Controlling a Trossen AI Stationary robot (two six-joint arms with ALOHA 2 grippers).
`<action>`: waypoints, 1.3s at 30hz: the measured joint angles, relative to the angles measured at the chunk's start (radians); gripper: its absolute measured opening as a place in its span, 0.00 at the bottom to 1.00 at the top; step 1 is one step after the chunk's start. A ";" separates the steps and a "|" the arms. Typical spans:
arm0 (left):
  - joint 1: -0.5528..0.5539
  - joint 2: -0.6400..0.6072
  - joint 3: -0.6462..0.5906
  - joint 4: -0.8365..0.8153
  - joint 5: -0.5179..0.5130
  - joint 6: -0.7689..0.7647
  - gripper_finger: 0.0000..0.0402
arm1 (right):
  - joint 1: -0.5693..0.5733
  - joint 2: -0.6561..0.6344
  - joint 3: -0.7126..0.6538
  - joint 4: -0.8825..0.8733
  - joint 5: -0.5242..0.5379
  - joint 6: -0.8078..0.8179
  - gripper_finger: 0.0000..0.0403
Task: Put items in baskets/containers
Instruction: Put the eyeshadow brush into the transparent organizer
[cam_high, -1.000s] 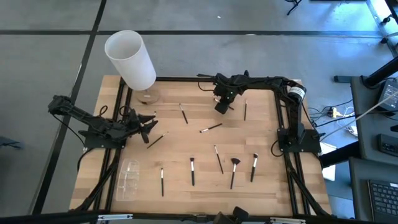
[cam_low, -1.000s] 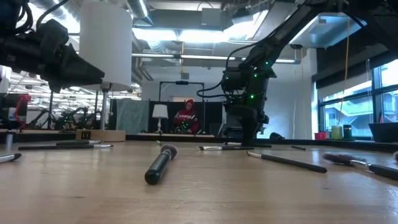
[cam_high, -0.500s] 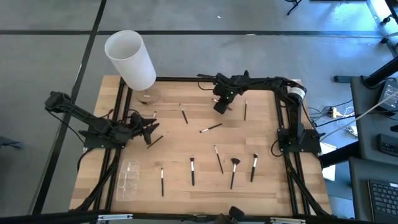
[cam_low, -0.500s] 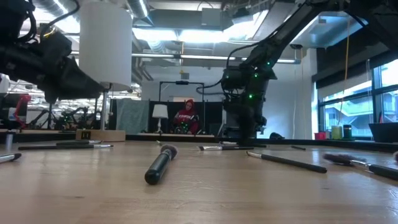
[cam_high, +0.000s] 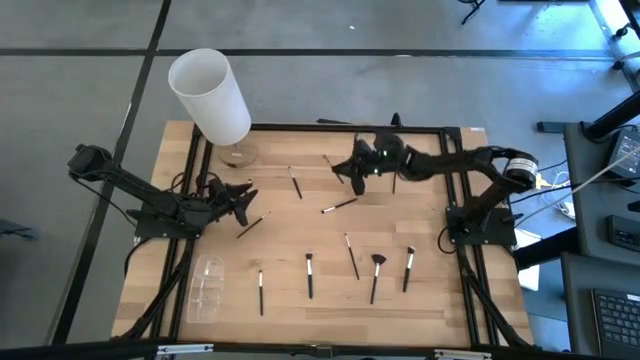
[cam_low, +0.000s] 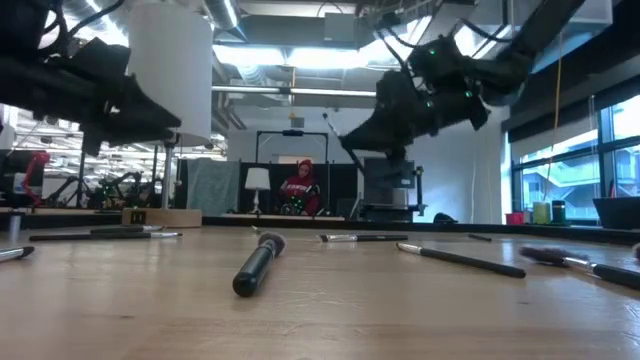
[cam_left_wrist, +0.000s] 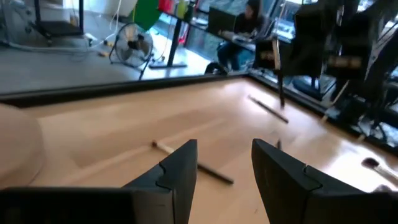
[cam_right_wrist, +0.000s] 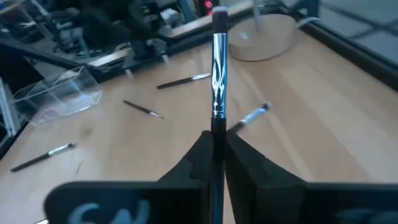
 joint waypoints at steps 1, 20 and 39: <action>0.017 0.025 0.000 0.057 0.025 0.023 0.37 | 0.018 0.002 -0.017 0.048 0.008 -0.002 0.08; 0.232 0.733 0.473 0.483 0.426 0.601 0.48 | 0.214 -0.004 -0.037 0.318 0.134 -0.077 0.09; 0.354 0.777 0.571 0.445 0.761 0.457 0.47 | 0.252 -0.005 -0.057 0.357 0.096 -0.189 0.09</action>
